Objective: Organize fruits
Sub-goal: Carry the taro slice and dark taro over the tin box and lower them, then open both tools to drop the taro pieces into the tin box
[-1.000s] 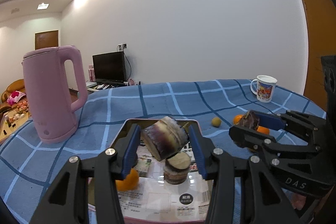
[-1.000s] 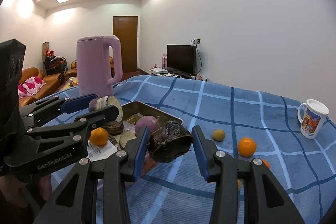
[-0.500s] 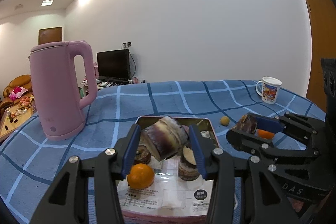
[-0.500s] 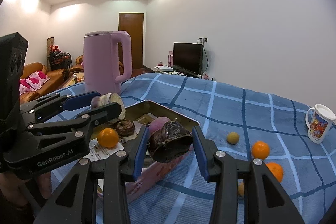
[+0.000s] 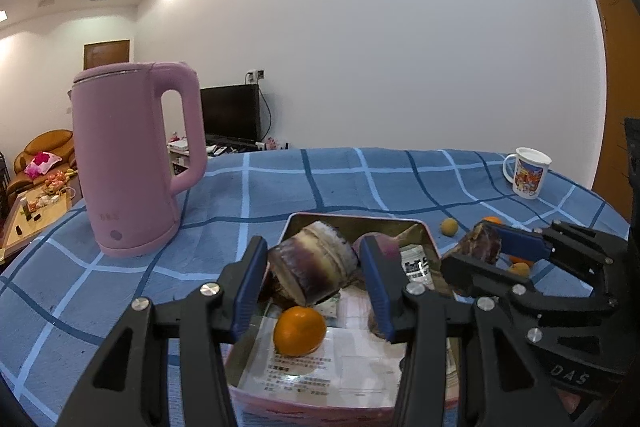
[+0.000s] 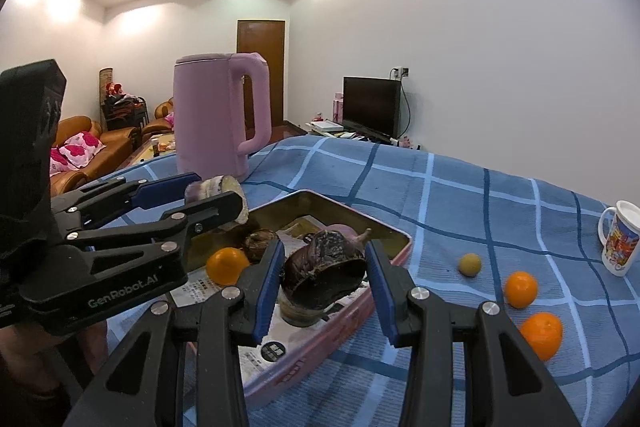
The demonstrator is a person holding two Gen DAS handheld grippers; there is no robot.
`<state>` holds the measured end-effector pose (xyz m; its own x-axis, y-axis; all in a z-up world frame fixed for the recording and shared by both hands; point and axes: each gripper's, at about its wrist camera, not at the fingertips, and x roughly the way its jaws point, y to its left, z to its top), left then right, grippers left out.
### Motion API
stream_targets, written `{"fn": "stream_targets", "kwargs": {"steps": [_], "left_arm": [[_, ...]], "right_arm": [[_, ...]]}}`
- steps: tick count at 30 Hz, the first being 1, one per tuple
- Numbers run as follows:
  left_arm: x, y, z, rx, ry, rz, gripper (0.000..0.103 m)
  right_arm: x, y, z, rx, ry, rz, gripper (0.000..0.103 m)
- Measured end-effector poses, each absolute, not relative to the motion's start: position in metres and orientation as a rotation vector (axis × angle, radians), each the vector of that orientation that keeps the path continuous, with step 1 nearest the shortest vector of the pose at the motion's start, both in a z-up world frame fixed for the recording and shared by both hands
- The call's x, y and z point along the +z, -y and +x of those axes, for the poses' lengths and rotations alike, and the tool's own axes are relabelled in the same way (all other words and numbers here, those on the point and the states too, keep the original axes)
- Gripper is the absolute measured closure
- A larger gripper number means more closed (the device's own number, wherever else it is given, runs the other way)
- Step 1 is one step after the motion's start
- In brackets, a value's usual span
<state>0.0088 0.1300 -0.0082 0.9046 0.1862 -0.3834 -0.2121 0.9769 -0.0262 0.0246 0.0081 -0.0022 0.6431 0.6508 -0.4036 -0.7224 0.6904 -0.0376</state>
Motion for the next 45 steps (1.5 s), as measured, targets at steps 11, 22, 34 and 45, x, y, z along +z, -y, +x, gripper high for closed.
{"fn": "stream_targets", "kwargs": {"steps": [11,22,34,45], "left_arm": [[-0.012,-0.137,0.013,0.199,-0.446,-0.075,0.053],[-0.015,-0.141,0.019,0.203,-0.495,-0.087,0.053],[-0.017,-0.138,0.019,0.232,-0.503,-0.063,0.029],[0.006,-0.111,0.007,0.166,-0.405,-0.077,0.008]], "right_arm": [[-0.006,-0.02,0.026,0.811,-0.403,-0.219,0.059],[-0.011,-0.028,0.034,0.844,-0.465,-0.235,0.059],[-0.022,-0.045,0.04,0.874,-0.55,-0.295,0.052],[-0.005,0.016,0.044,0.743,-0.471,-0.212,0.04]]}}
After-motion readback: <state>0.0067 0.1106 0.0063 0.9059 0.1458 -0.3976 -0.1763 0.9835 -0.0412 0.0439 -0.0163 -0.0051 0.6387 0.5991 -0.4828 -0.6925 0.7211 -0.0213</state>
